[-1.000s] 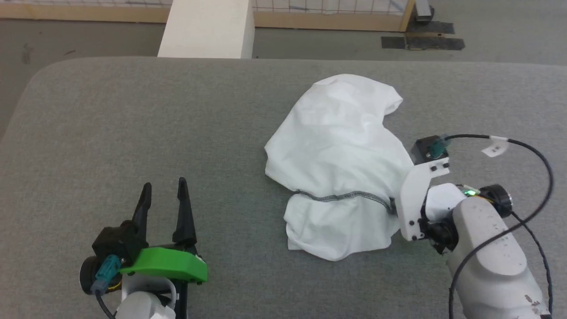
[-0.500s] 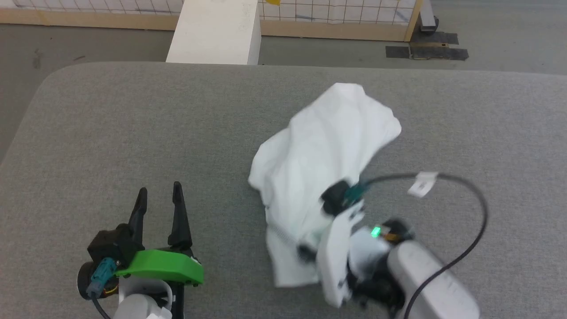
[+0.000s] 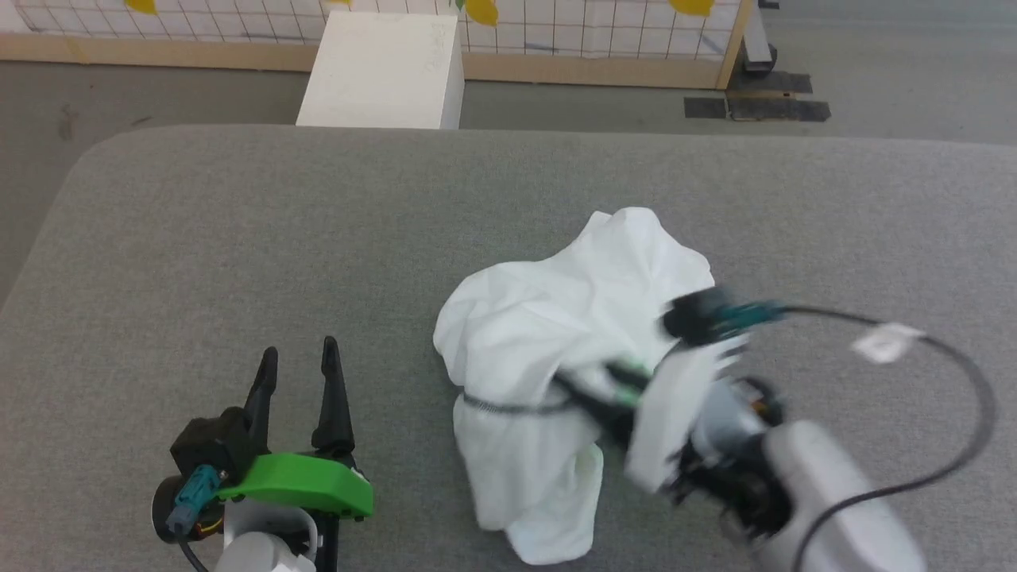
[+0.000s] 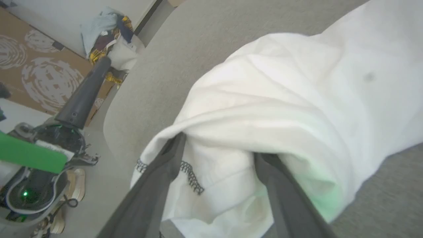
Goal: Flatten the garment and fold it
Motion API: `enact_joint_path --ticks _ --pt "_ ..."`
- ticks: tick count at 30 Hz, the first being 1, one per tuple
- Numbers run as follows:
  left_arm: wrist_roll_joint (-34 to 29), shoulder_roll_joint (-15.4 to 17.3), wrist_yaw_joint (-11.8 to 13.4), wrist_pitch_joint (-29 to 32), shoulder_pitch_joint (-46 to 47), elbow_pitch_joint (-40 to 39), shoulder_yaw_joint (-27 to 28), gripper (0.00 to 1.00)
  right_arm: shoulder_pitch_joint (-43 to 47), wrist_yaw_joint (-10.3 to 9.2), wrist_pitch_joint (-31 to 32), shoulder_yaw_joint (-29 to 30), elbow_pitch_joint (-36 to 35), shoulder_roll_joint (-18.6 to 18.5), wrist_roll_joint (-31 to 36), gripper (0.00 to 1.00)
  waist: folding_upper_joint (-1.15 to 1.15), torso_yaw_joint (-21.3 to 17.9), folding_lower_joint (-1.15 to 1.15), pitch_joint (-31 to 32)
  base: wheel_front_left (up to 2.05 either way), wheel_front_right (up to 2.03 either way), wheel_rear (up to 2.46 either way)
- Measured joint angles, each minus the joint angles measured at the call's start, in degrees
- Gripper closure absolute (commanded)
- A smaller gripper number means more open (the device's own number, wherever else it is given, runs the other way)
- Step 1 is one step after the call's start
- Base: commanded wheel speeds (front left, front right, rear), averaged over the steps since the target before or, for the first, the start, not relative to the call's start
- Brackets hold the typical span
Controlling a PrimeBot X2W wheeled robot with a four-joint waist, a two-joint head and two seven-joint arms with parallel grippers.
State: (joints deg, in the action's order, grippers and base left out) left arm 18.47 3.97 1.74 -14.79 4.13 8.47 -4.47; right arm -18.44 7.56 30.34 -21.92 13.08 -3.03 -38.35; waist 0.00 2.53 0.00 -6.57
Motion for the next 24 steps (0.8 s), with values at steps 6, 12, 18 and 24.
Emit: enact_joint_path --ticks 6,12,18,24 --pt "-0.44 -0.12 -0.16 0.00 -0.01 -0.24 -0.05 0.00 -0.25 -0.01 -1.43 17.74 -0.85 -1.88 13.57 0.00 0.00 0.47 0.00 0.06 0.00 0.00 0.00" --pt "-1.01 -0.32 -0.68 0.00 0.13 -0.32 -0.12 0.00 -4.35 0.00 2.27 21.00 6.60 -1.96 29.15 0.00 0.00 1.45 0.00 -1.79 0.00 0.00 0.00" --pt "-1.45 -0.42 -1.15 0.00 1.16 0.04 -0.22 0.00 -10.24 0.02 2.35 19.06 15.96 -0.38 35.04 0.00 0.00 2.92 0.00 -3.85 0.00 0.00 0.00" --pt "-1.60 -0.54 -1.40 0.01 1.90 0.59 -0.37 0.00 -13.34 0.01 1.31 19.48 24.40 -0.07 37.06 0.00 0.00 4.84 0.00 -5.06 0.00 0.00 0.00"
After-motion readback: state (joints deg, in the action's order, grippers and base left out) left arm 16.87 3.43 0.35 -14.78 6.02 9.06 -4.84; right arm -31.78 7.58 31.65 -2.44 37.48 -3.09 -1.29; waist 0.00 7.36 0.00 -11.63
